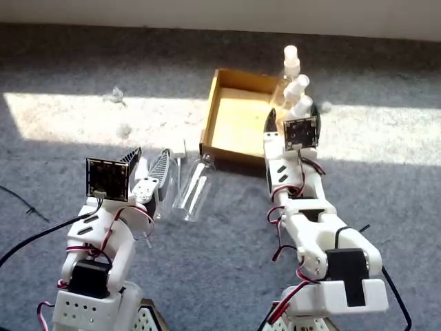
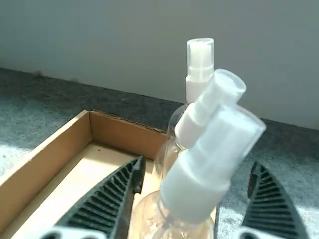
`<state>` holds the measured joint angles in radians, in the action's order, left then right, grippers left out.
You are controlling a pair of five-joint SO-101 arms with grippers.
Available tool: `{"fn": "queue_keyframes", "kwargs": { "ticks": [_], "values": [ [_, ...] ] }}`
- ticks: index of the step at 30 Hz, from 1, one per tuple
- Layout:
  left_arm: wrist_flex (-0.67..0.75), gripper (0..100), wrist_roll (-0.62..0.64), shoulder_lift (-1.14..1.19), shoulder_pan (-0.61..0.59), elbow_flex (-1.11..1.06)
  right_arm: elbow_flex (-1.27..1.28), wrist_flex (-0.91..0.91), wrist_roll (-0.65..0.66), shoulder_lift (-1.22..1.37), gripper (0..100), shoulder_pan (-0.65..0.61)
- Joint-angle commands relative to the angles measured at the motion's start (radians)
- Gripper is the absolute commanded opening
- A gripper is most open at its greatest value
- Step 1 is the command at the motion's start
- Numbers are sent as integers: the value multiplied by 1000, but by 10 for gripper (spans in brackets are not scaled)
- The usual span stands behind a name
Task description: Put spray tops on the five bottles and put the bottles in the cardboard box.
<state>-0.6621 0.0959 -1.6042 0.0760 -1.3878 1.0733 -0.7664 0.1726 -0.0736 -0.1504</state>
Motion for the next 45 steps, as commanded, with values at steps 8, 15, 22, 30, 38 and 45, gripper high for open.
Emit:
{"fn": "queue_keyframes", "kwargs": {
  "ticks": [8,15,22,30,38,45],
  "values": [
    [20,175,-3,-4,-12,2,-36,117,11,-143,311,12],
    [20,175,-3,-4,-12,2,-96,262,11,-237,311,13],
    [20,175,-3,-4,-12,2,-193,401,11,-328,311,13],
    [20,175,-3,-2,-12,2,-435,716,11,-467,311,50],
    [20,175,-5,-10,-36,7,-615,1145,11,-630,311,-87],
    [6,175,-75,-1,-447,35,-412,1351,9,-771,310,-348]
  ]
}}
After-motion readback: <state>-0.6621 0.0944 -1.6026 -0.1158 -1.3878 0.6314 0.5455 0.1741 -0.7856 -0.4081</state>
